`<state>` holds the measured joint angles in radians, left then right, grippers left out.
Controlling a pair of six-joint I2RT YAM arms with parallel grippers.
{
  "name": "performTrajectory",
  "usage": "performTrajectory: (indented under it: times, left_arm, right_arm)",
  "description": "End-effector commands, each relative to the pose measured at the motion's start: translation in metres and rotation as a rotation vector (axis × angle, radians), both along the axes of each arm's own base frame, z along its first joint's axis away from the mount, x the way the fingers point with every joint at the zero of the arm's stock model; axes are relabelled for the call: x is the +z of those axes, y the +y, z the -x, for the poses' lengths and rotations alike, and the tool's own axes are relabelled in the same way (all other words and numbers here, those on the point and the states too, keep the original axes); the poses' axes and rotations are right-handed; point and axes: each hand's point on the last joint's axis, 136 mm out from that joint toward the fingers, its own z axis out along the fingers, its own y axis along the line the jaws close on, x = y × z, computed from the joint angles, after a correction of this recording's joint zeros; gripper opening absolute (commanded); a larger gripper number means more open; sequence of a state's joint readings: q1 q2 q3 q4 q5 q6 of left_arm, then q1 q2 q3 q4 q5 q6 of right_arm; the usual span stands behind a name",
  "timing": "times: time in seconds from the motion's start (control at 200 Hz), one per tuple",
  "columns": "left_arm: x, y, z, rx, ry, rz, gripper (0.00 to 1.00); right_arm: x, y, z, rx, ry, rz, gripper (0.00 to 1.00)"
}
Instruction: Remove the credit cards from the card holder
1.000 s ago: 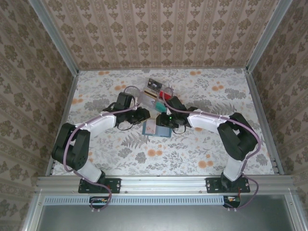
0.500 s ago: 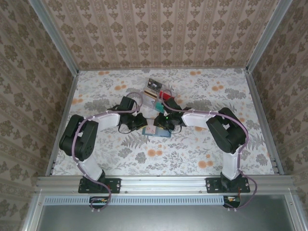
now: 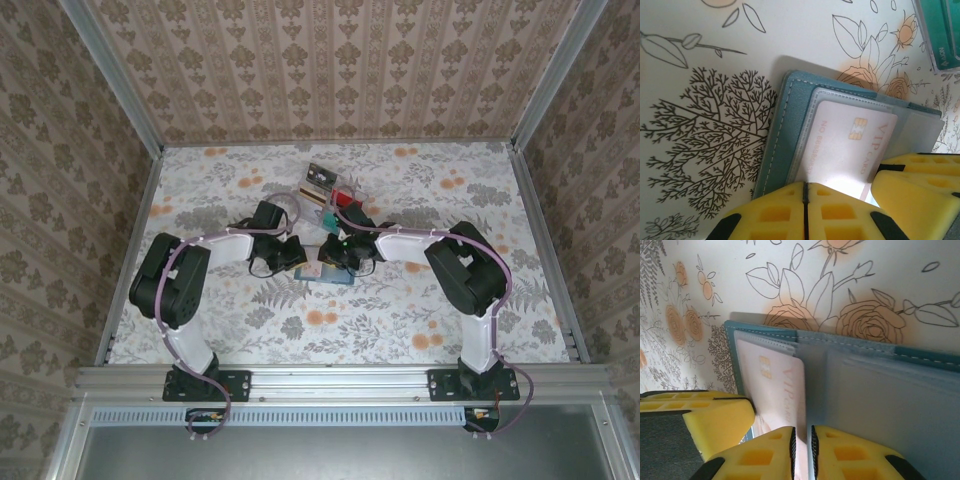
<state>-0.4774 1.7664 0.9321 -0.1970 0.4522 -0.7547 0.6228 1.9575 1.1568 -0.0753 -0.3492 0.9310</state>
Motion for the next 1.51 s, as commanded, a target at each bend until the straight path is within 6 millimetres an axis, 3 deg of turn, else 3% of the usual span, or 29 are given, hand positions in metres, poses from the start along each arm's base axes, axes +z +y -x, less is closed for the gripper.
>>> performTrajectory:
  times: [0.0,0.485,0.68,0.845,1.08,1.5]
  left_arm:
    - [-0.023,0.013,0.016,0.008,0.072,-0.08,0.08]
    - [-0.024,0.012,0.02,0.006,0.075,-0.069,0.08]
    - [-0.022,0.008,0.019,0.007,0.07,-0.035,0.09]
    - [-0.015,0.01,0.017,0.007,0.05,-0.026,0.11]
    - [-0.005,0.014,0.015,0.03,0.026,-0.011,0.17]
    - [0.007,0.009,0.013,0.021,-0.001,0.032,0.17]
  right_arm:
    - [0.011,0.007,0.001,0.05,-0.032,-0.022,0.21]
    - [-0.004,0.006,0.004,0.054,0.026,0.001,0.2]
    - [0.002,0.011,0.004,0.055,0.021,-0.058,0.1]
    - [0.006,-0.002,0.003,0.027,0.009,-0.057,0.0]
    - [0.007,-0.027,0.009,-0.011,0.022,-0.035,0.0]
    - [0.02,-0.056,0.018,-0.022,-0.034,-0.056,0.0]
